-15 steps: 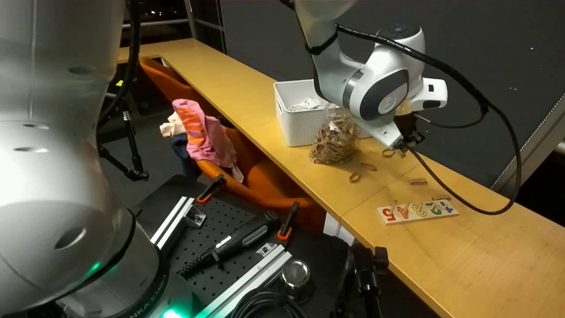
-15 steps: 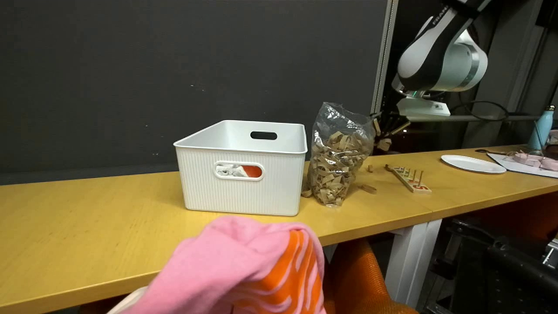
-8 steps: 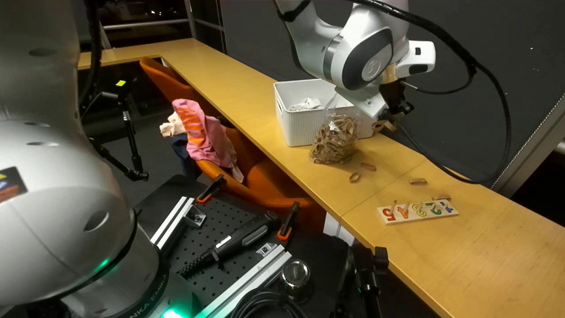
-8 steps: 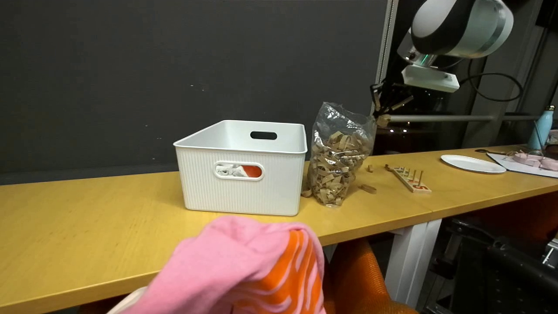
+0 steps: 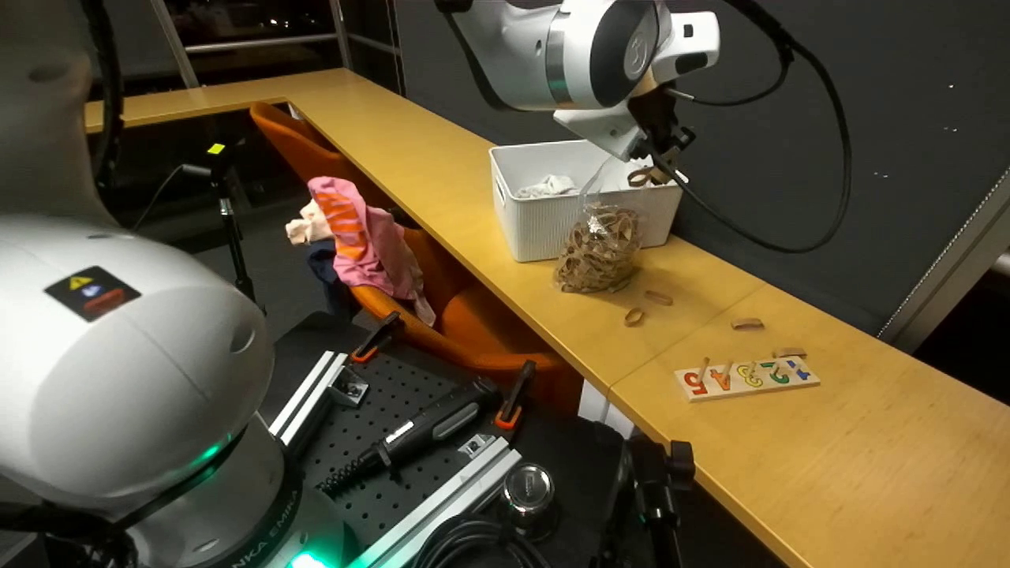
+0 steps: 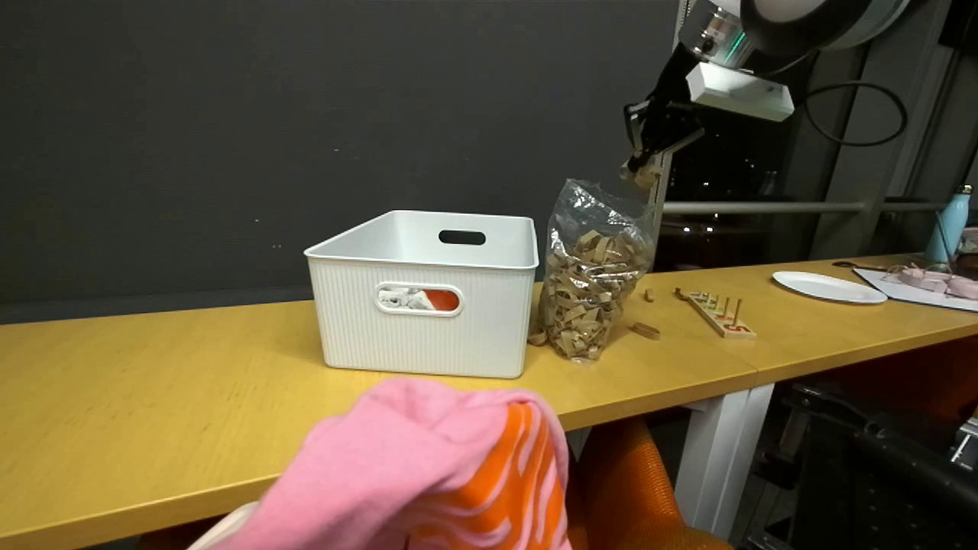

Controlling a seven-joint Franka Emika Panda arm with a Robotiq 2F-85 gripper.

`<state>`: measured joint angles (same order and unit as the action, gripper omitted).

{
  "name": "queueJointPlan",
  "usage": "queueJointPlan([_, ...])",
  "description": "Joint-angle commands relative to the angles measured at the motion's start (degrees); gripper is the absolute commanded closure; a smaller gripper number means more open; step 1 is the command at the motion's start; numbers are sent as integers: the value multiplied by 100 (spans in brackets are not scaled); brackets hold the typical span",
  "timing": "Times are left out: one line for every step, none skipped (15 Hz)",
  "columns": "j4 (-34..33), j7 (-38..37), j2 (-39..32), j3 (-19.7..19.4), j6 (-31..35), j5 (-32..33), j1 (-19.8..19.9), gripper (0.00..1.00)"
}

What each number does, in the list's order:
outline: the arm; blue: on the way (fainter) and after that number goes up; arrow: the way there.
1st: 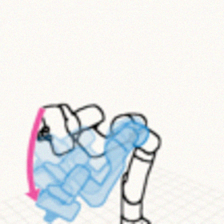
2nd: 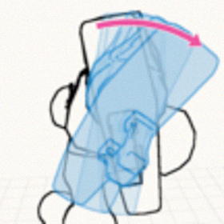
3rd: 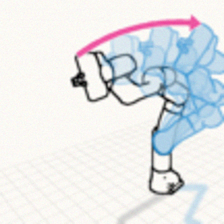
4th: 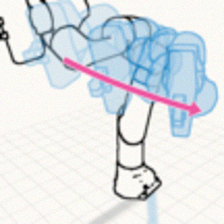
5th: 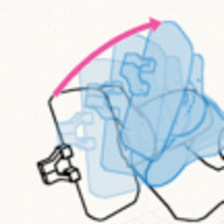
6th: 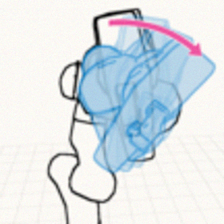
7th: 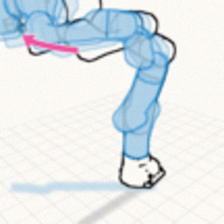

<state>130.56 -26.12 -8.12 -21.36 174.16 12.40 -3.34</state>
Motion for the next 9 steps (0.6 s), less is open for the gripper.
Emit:
queueJointPlan([-215, -758, 160, -297, -402, 748, -493, 99])
queueJointPlan([-286, -875, 122, -245, -509, 823, -558, 99])
queueJointPlan([-371, -1034, 46, -219, -595, 920, -638, 99])
queueJointPlan([-406, -1167, 29, -202, -700, 1006, -716, 99])
queueJointPlan([-438, -1251, -17, -182, -771, 1049, -781, 99])
queueJointPlan([-438, -1342, -51, -180, -843, 1083, -842, 99])
queueJointPlan([-437, -1430, -93, -197, -874, 1124, -891, 99])
queueJointPlan([-428, -1459, -136, -204, -873, 1107, -916, 99])
queueJointPlan([-395, -1506, -142, -230, -882, 1115, -928, 99])
